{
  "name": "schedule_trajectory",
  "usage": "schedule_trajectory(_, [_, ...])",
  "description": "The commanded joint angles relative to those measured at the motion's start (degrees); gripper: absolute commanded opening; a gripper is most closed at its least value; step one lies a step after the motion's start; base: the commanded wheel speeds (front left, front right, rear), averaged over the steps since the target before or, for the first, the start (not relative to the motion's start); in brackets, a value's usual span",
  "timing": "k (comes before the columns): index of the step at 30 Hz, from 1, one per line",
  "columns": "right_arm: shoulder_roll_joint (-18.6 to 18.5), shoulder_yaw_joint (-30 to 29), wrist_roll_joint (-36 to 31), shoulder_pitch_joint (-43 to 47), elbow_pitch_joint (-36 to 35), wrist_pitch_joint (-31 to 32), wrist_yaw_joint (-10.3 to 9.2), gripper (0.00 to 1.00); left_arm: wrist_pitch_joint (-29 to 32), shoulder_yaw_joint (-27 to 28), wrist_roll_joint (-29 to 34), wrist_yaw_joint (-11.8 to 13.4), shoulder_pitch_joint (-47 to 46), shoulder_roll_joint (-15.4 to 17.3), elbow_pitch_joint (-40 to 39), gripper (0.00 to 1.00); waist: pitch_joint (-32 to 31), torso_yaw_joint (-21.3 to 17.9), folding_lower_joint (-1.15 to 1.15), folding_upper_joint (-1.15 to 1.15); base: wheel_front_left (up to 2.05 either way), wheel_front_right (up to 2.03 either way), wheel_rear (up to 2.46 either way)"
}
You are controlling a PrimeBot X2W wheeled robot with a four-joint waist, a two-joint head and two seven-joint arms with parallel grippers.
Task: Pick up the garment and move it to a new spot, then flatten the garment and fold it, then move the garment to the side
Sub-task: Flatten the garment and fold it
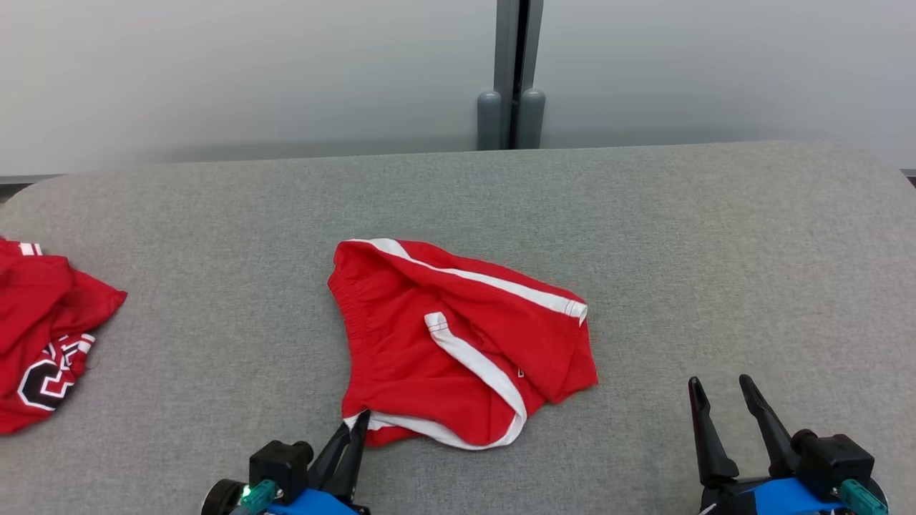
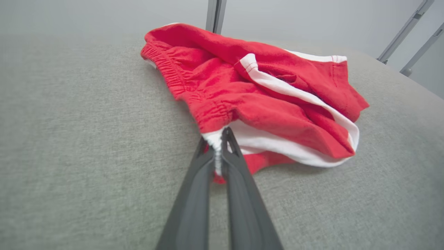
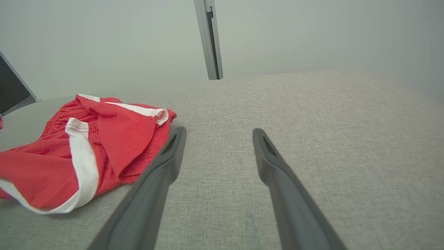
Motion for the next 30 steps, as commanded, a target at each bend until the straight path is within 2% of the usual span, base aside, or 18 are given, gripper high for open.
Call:
schedule_trajectory(1, [-0.1, -0.1, 0.5, -0.2, 0.1, -0.2, 0.03, 1.0, -0.3, 0.6, 0.5, 0.2, 0.6, 0.3, -0.5, 0.0, 0.2, 0.5, 0.0, 0.0, 0.0, 0.0, 0.0])
schedule_trajectory(2, [-0.1, 0.0, 0.5, -0.3, 0.2, -0.2, 0.03, 1.0, -0.3, 0.9, 0.5, 0.2, 1.0, 0.3, -0.7, 0.0, 0.2, 0.7, 0.0, 0.0, 0.0, 0.0, 0.0])
schedule_trajectory(3, [-0.1, 0.1, 0.5, -0.4, 0.4, -0.2, 0.03, 1.0, -0.3, 1.4, 0.8, 0.2, 1.1, 0.3, -1.1, 0.31, 0.2, 0.9, 0.0, 0.0, 0.0, 0.0, 0.0])
schedule_trajectory(4, [-0.1, 0.1, 0.5, -0.5, 0.5, -0.2, 0.03, 1.0, -0.3, 1.9, 0.9, 0.2, 1.3, 0.2, -1.5, 1.0, 0.2, 1.0, 0.0, 0.0, 0.0, 0.0, 0.0])
schedule_trajectory(8, [-0.1, 0.4, 0.6, -0.7, 1.1, -0.2, 0.03, 1.0, -0.3, 3.2, 1.5, 0.1, 2.3, -0.6, -2.7, 1.0, -0.2, 1.2, 0.0, 0.0, 0.0, 0.0, 0.0])
schedule_trajectory(12, [-0.1, 0.4, 0.4, -1.1, 1.3, -0.2, 0.02, 1.0, -0.3, 6.1, 2.9, 0.3, 3.8, -1.4, -7.5, 1.0, -0.6, 1.4, 0.0, 0.0, 0.0, 0.0, 0.0])
schedule_trajectory(20, [-0.1, 0.4, 0.0, -1.1, 1.8, -0.2, 0.03, 1.0, -0.3, 15.2, 7.2, 1.7, 6.3, -2.5, -17.4, 1.0, -1.5, 1.9, 0.0, 0.0, 0.0, 0.0, 0.0])
schedule_trajectory(30, [-0.1, 0.3, -0.3, -0.2, 2.6, -0.2, 0.03, 1.0, -0.3, 25.5, 11.1, 2.5, 7.8, -3.7, -21.2, 1.0, -2.2, 2.2, 0.0, 0.0, 0.0, 0.0, 0.0])
